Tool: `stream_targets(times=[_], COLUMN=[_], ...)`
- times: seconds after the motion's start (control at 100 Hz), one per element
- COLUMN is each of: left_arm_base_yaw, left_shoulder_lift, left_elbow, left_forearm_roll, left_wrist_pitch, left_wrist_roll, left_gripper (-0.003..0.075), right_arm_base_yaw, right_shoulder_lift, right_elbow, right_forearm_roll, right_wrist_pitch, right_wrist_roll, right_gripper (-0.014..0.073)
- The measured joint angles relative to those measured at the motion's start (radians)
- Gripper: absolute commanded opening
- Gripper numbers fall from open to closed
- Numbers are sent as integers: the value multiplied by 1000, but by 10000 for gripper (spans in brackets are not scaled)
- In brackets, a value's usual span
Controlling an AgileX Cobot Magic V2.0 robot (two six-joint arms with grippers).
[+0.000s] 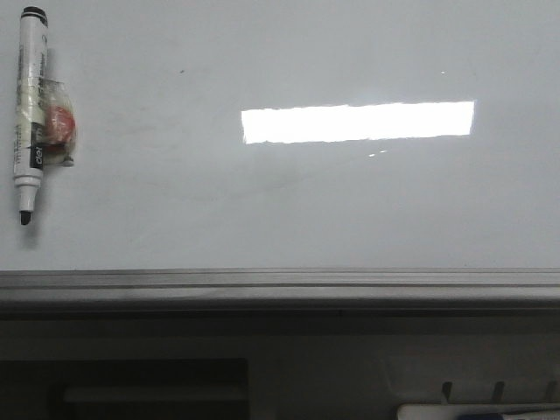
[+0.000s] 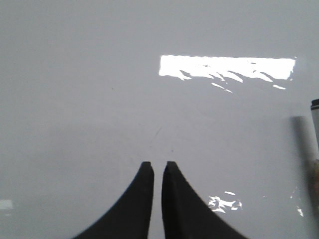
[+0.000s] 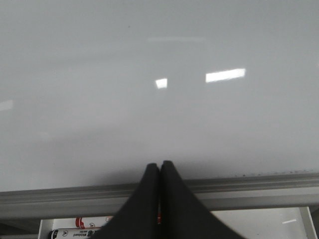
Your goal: Write number 3 on whiteboard
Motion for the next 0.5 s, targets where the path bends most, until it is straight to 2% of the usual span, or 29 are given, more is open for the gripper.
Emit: stream_targets(times=[0.08,0.15,0.39,0.5], left_arm_base_yaw=[-61,-126,-344,-431], left_shoulder_lift=[62,116,293,357], left_elbow=[0,0,-2,-2], left_forearm_roll=[0,0,-32,-62], left_wrist_pitch=[-48,-91,-294,-313], left_wrist_roll=[0,0,-6,-6], left_gripper=[344,421,417,417], right_arm_base_yaw=[0,0,0,0], right_shoulder_lift=[0,0,0,0], right_elbow=[0,0,0,0], right_forearm_roll=[1,1,27,35], right_wrist_pitch=[0,-7,-39,-41], right_wrist_roll=[0,0,0,0], right_gripper=[-61,-61,-61,-61])
